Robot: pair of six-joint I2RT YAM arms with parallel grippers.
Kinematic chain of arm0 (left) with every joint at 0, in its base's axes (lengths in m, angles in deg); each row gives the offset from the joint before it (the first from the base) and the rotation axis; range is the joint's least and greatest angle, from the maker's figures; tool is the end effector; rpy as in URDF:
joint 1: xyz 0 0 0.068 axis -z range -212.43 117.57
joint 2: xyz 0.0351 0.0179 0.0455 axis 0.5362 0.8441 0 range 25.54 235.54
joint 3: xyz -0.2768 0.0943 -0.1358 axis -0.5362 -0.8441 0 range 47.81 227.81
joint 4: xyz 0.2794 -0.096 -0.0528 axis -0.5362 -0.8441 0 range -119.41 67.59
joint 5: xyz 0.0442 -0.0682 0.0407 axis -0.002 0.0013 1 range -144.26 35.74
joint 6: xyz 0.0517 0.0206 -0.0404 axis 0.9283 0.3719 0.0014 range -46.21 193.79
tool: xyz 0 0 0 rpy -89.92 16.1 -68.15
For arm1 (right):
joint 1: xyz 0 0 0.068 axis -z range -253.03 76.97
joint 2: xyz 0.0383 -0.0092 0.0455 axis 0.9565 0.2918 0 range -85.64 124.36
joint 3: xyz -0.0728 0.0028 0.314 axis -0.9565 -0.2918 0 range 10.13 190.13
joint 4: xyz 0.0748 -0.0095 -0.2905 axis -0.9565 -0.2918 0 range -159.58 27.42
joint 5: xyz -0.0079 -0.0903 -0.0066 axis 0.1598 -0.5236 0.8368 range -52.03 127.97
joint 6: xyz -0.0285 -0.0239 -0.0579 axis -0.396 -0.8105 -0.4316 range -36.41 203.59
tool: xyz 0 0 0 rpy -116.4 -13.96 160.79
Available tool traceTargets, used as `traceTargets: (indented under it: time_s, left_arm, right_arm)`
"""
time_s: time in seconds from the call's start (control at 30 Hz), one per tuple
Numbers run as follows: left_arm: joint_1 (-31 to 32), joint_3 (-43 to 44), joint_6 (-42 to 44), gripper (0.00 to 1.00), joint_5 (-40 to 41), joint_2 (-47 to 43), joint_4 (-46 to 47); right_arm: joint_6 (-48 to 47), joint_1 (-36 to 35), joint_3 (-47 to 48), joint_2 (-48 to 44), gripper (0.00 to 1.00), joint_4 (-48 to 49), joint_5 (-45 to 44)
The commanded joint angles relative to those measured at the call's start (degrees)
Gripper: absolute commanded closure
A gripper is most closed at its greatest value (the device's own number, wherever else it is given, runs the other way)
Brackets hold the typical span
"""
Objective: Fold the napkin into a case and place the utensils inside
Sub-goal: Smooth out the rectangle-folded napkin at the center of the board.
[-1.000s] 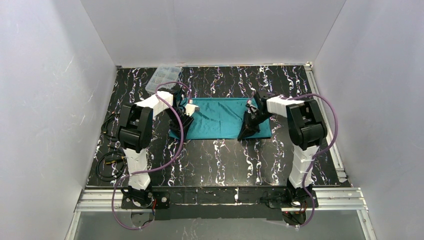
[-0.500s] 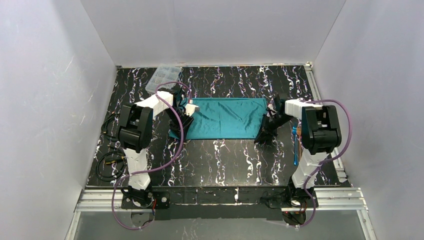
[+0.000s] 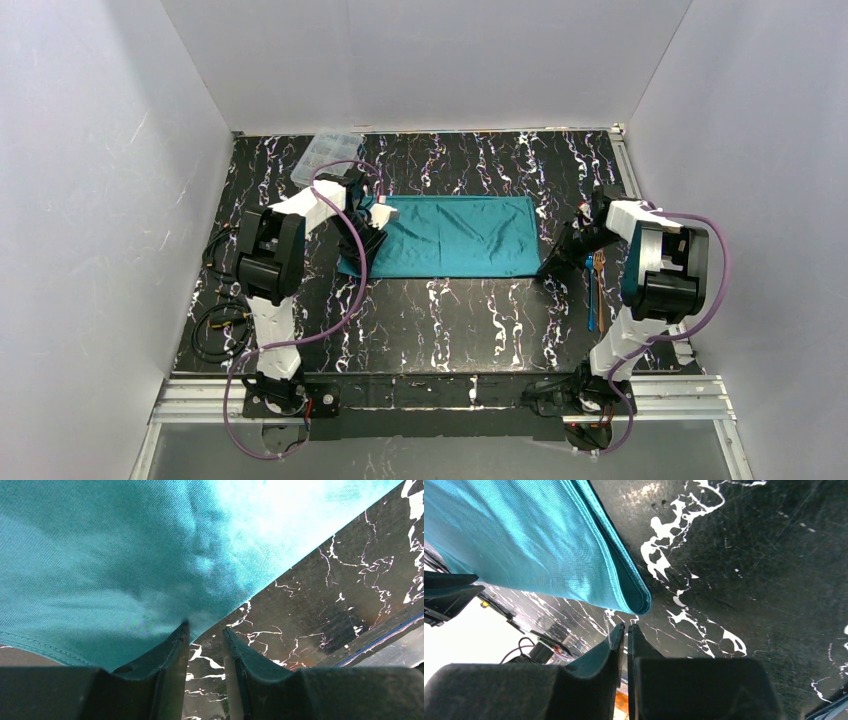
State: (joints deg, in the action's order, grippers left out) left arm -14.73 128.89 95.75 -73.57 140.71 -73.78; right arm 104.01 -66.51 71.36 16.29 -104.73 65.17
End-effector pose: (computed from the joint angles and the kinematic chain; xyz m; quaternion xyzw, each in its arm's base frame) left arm 0.4083 -0.1496 0.1620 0.3404 0.9244 -0.1660 0.0452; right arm 0.3569 -0.0152 0.1581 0.2118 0.9468 0.2402 0.0317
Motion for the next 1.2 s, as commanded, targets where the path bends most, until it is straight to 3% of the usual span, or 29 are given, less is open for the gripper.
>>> traceTargets:
  time_s: [0.0, 0.23, 0.6, 0.83, 1.17]
  left_arm:
    - [-0.38, 1.99, 0.59, 0.71, -0.04, -0.85, -1.39]
    - [-0.30, 3.27, -0.03, 0.71, -1.02, -0.76, -2.21]
    - [-0.30, 5.35, 0.04, 0.69, -1.56, -2.92, -4.66]
    - [-0.46, 2.39, 3.78, 0.68, 3.55, -5.72, -4.51]
    - [-0.49, 2.87, 3.85, 0.68, 2.12, -6.40, -4.95]
  right_arm:
    - [0.64, -0.06, 0.64, -3.24, 0.83, -1.97, 1.72]
    - [1.75, -3.69, 4.72, -3.58, 0.85, -2.44, 0.86]
    - [1.73, -3.71, -1.67, 1.71, 0.98, 1.17, -7.00]
    - [2.78, -3.76, -1.22, 1.56, 0.99, 1.37, -9.13]
    - [0.80, -3.71, 0.99, -2.41, 0.98, -1.33, 4.59]
